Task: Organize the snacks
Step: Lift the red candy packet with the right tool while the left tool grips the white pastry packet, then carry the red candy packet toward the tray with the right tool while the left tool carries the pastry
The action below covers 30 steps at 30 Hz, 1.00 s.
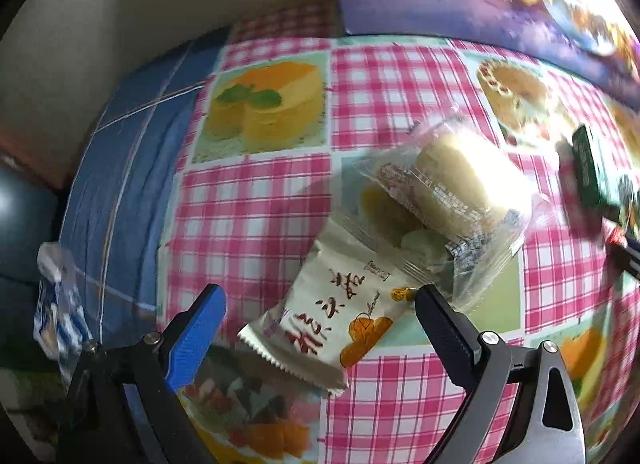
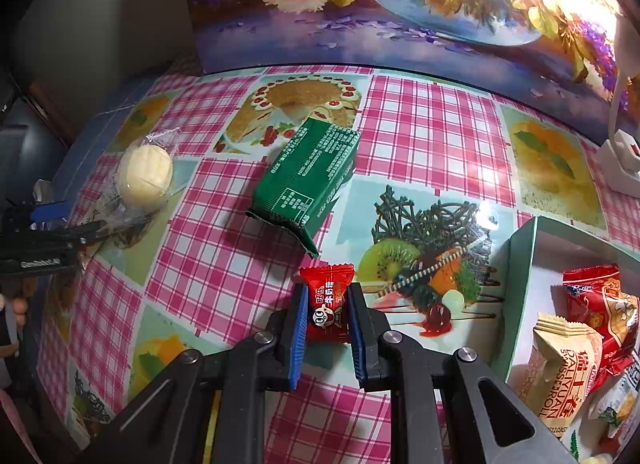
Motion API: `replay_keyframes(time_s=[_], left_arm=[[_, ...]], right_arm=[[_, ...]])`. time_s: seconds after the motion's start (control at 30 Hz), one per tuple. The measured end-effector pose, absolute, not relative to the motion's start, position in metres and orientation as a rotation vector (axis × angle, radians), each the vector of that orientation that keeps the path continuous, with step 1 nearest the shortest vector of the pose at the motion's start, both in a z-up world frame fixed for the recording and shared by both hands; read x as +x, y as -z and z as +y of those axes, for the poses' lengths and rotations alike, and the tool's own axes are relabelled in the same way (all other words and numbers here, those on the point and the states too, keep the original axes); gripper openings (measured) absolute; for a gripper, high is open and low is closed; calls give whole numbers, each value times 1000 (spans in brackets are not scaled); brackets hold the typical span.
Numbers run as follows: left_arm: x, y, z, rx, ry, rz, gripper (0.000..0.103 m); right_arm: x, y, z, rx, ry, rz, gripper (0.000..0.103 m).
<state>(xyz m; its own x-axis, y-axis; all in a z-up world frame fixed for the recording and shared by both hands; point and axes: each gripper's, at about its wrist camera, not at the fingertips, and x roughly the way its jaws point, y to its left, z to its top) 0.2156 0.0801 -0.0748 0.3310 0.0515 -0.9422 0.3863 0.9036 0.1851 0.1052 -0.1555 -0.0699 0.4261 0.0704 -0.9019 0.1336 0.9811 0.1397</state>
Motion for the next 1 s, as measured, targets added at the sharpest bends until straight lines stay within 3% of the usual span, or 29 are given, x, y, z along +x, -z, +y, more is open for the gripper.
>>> replay_keyframes(time_s=[0.17, 0.23, 0.27, 0.37, 0.8, 1.0], left_arm=[[219, 82, 78, 416, 263, 1239, 93], [220, 82, 79, 389, 269, 1236, 83], [218, 80, 81, 365, 281, 1236, 69], [213, 77, 85, 330, 267, 1237, 54], [166, 68, 106, -17, 123, 1259, 53], [136, 40, 89, -68, 103, 1223, 53]], right_arm=[[106, 70, -157, 211, 32, 1133, 21], [106, 70, -157, 206, 31, 1136, 21], [106, 70, -157, 206, 31, 1136, 21], [106, 69, -158, 213, 34, 1142, 21], [89, 61, -165, 314, 29, 1166, 21], [69, 49, -166, 372, 24, 1147, 21]])
